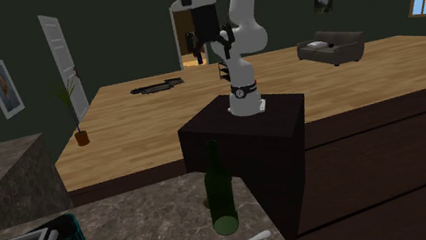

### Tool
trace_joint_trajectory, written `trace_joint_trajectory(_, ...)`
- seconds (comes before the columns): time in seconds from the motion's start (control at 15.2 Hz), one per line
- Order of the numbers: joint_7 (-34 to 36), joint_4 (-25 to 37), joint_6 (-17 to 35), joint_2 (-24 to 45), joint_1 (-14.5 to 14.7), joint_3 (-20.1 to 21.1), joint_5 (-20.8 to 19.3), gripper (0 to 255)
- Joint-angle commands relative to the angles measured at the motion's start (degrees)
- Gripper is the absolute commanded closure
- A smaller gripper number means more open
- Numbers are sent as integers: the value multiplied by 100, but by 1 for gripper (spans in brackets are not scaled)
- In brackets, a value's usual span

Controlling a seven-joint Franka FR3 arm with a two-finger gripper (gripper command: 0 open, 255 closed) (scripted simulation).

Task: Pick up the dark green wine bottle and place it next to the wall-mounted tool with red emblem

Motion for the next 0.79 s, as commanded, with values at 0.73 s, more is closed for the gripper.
trace_joint_trajectory(0.73, 501, 83, 2987, 2707, -65, 547, -472, 0)
